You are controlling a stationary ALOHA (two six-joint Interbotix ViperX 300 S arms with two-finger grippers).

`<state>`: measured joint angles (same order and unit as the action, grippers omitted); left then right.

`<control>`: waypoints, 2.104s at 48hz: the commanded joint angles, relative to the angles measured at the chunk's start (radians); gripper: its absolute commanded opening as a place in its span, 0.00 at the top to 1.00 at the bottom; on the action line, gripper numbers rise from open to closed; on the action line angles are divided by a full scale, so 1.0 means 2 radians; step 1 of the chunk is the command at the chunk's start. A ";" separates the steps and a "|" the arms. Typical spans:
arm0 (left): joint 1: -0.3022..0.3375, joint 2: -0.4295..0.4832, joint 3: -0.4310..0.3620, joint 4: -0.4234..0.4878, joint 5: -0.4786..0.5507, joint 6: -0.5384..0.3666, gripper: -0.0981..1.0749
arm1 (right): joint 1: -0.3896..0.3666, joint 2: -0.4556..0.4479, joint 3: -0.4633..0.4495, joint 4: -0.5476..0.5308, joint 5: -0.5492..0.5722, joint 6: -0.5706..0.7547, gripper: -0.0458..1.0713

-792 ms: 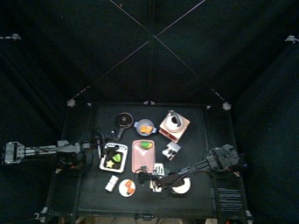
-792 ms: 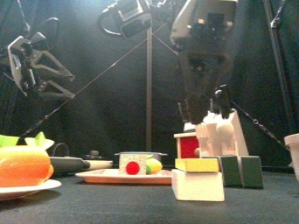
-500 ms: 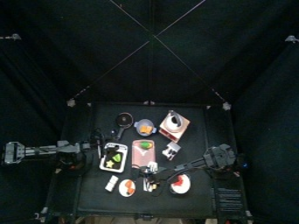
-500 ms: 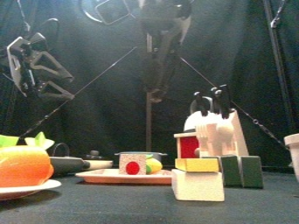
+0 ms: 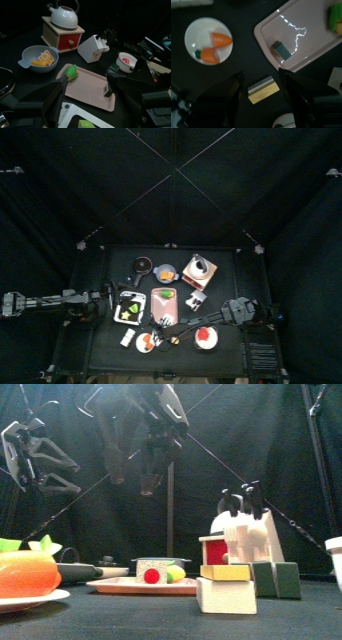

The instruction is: Grab green sushi piece from plate

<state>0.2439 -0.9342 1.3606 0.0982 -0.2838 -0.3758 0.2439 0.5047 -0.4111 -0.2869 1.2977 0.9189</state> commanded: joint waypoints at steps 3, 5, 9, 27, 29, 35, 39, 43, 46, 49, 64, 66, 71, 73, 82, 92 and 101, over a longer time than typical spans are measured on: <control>0.001 -0.009 -0.006 0.000 0.014 0.001 0.10 | -0.002 -0.009 -0.002 -0.016 0.005 0.054 0.16; 0.001 -0.009 -0.006 -0.001 0.016 0.001 0.10 | -0.004 -0.009 0.005 -0.019 0.003 0.064 0.16; 0.002 -0.009 -0.006 0.000 0.015 0.001 0.10 | -0.008 -0.010 0.021 -0.020 -0.005 0.093 0.16; 0.002 -0.009 -0.006 -0.001 0.018 0.001 0.10 | -0.020 -0.032 0.097 -0.061 -0.057 0.203 0.16; 0.002 -0.009 -0.006 -0.001 0.018 0.001 0.10 | -0.020 -0.037 0.107 -0.067 -0.061 0.214 0.16; 0.002 -0.009 -0.006 -0.001 0.018 0.002 0.10 | -0.021 -0.052 0.140 -0.074 -0.090 0.248 0.16; 0.003 -0.009 -0.006 -0.001 0.018 0.002 0.10 | -0.024 -0.057 0.156 -0.075 -0.127 0.268 0.16; 0.003 -0.010 -0.006 -0.001 0.018 0.002 0.10 | -0.030 -0.059 0.170 -0.073 -0.155 0.277 0.16; 0.003 -0.009 -0.006 -0.001 0.018 0.002 0.10 | -0.032 -0.059 0.179 -0.071 -0.170 0.279 0.16; 0.003 -0.009 -0.006 0.000 0.018 0.002 0.10 | -0.035 -0.058 0.184 -0.068 -0.180 0.281 0.16; 0.003 -0.009 -0.006 -0.001 0.018 0.002 0.10 | -0.041 -0.055 0.190 -0.058 -0.199 0.288 0.16; 0.004 -0.009 -0.006 -0.001 0.018 0.002 0.10 | -0.041 -0.054 0.191 -0.054 -0.200 0.288 0.16; 0.004 -0.009 -0.006 0.000 0.018 0.002 0.10 | -0.041 -0.054 0.195 -0.049 -0.201 0.289 0.16; 0.004 -0.009 -0.006 -0.001 0.018 0.002 0.10 | -0.041 -0.054 0.197 -0.047 -0.201 0.290 0.16; 0.004 -0.009 -0.005 0.000 0.018 0.002 0.10 | -0.043 -0.054 0.206 -0.041 -0.216 0.291 0.16; 0.004 -0.009 -0.006 0.000 0.018 0.002 0.10 | -0.048 -0.052 0.212 -0.034 -0.230 0.291 0.16; 0.004 -0.009 -0.006 0.000 0.018 0.002 0.10 | -0.049 -0.053 0.212 -0.033 -0.232 0.291 0.17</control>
<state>0.2500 -0.9526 1.3606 0.0997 -0.2439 -0.3743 0.1519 0.4418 0.0230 -0.3543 0.8360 1.5002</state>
